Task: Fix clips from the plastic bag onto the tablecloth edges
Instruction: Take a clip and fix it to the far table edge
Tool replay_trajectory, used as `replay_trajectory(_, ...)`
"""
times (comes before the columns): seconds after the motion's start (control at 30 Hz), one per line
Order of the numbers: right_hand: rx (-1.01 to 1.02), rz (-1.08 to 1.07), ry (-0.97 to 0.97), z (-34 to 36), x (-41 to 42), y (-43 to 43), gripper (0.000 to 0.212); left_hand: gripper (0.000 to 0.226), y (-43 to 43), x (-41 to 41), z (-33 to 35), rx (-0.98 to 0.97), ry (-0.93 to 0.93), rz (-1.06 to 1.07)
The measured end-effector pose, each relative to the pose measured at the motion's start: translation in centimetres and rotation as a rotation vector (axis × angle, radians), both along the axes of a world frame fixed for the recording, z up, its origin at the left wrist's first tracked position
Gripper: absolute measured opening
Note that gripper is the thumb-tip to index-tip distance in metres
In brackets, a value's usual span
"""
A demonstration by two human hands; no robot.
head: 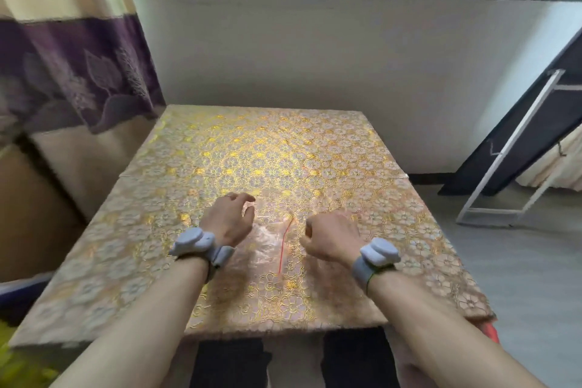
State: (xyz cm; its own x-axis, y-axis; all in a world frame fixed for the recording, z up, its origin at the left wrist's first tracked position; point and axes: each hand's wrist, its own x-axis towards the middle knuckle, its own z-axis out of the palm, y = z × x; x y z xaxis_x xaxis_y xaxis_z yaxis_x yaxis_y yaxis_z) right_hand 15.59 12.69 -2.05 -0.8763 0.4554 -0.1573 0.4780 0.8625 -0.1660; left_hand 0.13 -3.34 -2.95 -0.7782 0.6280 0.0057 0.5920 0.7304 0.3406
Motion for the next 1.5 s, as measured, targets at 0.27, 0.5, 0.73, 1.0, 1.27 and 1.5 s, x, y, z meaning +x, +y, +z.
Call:
replay_trajectory(0.27,-0.506,0.005,0.366,-3.1,-1.9,-3.7,0.023,0.039,-5.8,1.5,-4.4,0.176,-0.035,0.170)
replay_trajectory(0.5,-0.447,0.045,0.378,-3.5,-3.0,-5.8,0.043,0.046,-6.2,2.4,-5.8,0.094,0.059,0.157)
replay_trajectory(0.73,-0.286,0.122,0.285,-4.2,-4.3,-7.3,0.040,0.044,-6.4,1.9,-6.3,0.135,0.028,0.147)
replay_trajectory(1.0,-0.252,0.036,0.273,-4.2,-5.2,-7.4,0.041,0.045,-6.6,2.0,-6.3,0.188,0.069,0.261)
replay_trajectory(1.27,-0.313,0.047,0.258,-5.0,-4.3,-6.2,0.038,0.053,-6.0,2.2,-6.4,0.062,0.082,0.330)
replay_trajectory(1.5,-0.353,0.108,0.181,-2.1,-2.0,-2.1,0.028,0.050,-6.0,2.1,-6.3,0.075,0.079,0.310)
